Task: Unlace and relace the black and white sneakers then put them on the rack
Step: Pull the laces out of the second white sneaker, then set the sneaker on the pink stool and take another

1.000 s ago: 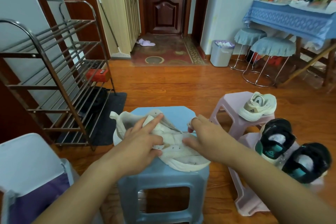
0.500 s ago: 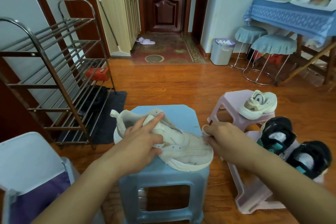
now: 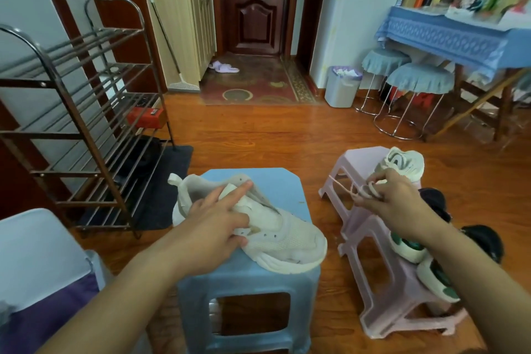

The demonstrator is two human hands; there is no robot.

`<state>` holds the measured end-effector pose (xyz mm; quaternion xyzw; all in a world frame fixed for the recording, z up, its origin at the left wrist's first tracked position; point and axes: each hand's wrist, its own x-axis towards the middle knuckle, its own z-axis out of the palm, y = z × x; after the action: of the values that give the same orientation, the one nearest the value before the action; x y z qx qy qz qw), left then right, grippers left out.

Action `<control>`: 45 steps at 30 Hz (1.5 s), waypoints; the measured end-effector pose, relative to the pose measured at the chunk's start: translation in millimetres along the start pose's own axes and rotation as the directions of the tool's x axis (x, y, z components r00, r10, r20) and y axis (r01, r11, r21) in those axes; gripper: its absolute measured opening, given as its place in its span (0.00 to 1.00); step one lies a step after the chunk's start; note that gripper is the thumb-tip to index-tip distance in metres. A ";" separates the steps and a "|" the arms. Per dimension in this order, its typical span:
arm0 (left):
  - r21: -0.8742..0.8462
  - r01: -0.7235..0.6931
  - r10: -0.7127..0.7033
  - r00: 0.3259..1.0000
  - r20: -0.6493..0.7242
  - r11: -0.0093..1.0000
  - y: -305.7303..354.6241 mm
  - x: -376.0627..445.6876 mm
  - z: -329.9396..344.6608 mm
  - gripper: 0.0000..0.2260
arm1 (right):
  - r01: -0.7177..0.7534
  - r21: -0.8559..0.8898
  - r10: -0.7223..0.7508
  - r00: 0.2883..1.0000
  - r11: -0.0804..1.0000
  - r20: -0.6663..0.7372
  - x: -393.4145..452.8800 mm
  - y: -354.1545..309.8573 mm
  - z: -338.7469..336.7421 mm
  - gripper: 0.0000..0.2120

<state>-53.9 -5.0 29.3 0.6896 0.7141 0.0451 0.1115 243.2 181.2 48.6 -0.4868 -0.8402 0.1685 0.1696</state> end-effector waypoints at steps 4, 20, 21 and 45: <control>-0.043 -0.126 0.096 0.901 -0.424 0.991 9.8 -9.0 1.2 0.11 | 0.083 0.362 -0.103 0.994 0.929 0.034 -9.9 -56.2 -5.3 0.07; -0.902 0.157 -0.365 0.876 0.315 -0.401 -60.7 -205.6 -35.3 0.09 | 0.867 0.267 -0.823 0.242 0.422 0.514 -76.4 -304.7 135.8 0.20; -0.909 0.162 -0.396 0.860 0.321 -0.385 -73.6 -222.0 -32.7 0.11 | 0.793 0.407 -0.814 0.184 0.454 0.550 -80.6 -315.0 143.1 0.25; -0.467 0.269 -0.392 0.900 -0.190 0.842 -149.6 -156.8 0.1 0.24 | 0.270 0.361 -0.365 0.903 0.893 0.227 -62.8 -230.7 110.4 0.15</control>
<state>-195.9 -167.8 11.7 0.4997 0.8037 0.2776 0.1653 47.5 5.0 46.7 -0.2772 -0.8858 0.3418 0.1474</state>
